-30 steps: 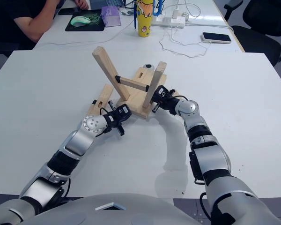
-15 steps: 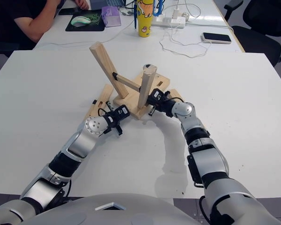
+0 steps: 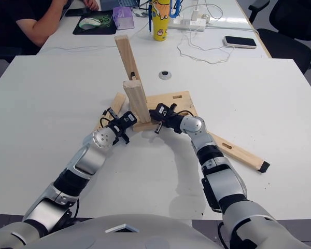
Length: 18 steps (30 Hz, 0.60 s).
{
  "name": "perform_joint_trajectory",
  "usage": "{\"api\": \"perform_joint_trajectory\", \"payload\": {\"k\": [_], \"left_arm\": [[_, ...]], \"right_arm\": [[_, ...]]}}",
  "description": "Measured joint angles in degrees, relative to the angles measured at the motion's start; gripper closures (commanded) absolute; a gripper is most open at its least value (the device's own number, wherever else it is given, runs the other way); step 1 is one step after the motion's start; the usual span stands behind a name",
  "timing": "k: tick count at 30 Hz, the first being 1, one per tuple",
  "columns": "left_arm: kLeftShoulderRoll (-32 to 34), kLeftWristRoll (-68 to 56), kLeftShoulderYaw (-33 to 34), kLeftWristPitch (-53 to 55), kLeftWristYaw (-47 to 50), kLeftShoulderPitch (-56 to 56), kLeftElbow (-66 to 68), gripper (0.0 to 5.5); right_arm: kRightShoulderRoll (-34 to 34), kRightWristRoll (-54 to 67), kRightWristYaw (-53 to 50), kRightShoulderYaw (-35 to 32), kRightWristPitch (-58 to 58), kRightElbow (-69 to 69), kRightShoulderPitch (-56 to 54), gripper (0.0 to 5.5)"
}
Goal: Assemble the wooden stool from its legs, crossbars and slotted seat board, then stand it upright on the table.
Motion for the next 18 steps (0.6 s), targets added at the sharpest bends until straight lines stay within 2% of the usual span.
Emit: {"api": "perform_joint_trajectory", "payload": {"k": [8, 12, 18], "left_arm": [[8.4, 1.1, 10.9, -3.2, 1.6, 1.3, -8.1, 5.49], [12.4, -8.5, 16.9, -4.4, -8.9, 2.8, -15.9, 5.49], [20.4, -22.3, 18.3, -5.6, -28.5, 3.3, -20.4, 5.49]], "right_arm": [[-10.2, 0.8, -0.8, -4.6, 2.2, -8.2, 0.5, 5.50], [-15.7, -1.2, -0.5, -4.9, 4.5, -7.5, -0.2, 5.50], [-17.0, -8.5, 0.2, 0.2, 5.2, 3.7, -7.6, 5.50]]}}
